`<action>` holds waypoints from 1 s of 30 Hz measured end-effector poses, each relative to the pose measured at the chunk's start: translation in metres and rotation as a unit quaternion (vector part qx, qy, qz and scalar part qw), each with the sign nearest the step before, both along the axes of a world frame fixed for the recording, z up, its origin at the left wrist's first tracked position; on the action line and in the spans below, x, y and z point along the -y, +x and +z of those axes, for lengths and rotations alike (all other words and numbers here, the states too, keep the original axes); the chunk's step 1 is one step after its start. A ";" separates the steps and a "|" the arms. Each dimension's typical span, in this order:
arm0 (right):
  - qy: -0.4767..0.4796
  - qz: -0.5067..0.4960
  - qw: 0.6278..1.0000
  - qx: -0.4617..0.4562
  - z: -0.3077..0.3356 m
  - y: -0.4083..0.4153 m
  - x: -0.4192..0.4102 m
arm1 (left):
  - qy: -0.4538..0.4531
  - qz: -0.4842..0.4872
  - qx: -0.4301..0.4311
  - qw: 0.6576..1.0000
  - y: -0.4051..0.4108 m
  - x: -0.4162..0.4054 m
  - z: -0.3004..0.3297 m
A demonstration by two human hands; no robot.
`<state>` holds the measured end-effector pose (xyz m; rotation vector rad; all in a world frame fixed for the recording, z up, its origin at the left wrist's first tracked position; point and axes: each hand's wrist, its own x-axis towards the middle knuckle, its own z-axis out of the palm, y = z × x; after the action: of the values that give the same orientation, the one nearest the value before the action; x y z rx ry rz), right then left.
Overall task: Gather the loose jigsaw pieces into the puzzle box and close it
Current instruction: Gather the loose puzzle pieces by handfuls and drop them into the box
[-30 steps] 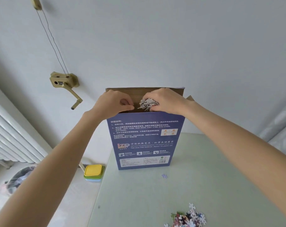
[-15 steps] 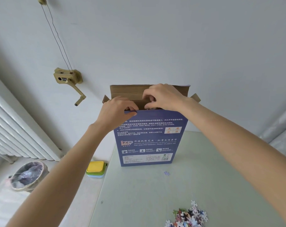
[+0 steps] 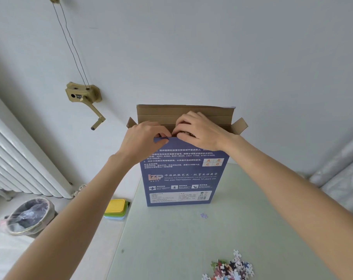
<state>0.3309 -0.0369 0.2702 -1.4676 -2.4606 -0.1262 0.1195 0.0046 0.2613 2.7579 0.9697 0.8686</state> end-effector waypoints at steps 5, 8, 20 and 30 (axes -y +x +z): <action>0.029 -0.024 0.992 -0.116 -0.006 0.009 0.029 | 0.026 0.016 0.006 1.000 0.001 0.002 -0.004; 0.109 -0.055 0.977 -0.176 -0.015 0.011 0.064 | 0.097 0.027 0.056 0.993 0.002 0.016 -0.008; -0.194 -0.324 0.899 -0.221 -0.207 0.057 0.240 | -0.196 -0.086 -0.017 0.977 0.062 0.128 -0.176; -0.334 -0.395 0.826 -0.226 -0.298 0.054 0.309 | -0.299 -0.027 -0.350 0.888 0.123 0.122 -0.299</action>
<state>0.3853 -0.3462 -0.0276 -2.3693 -1.4192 0.9007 0.2423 -0.1179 -0.0378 2.4959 0.9976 -0.4442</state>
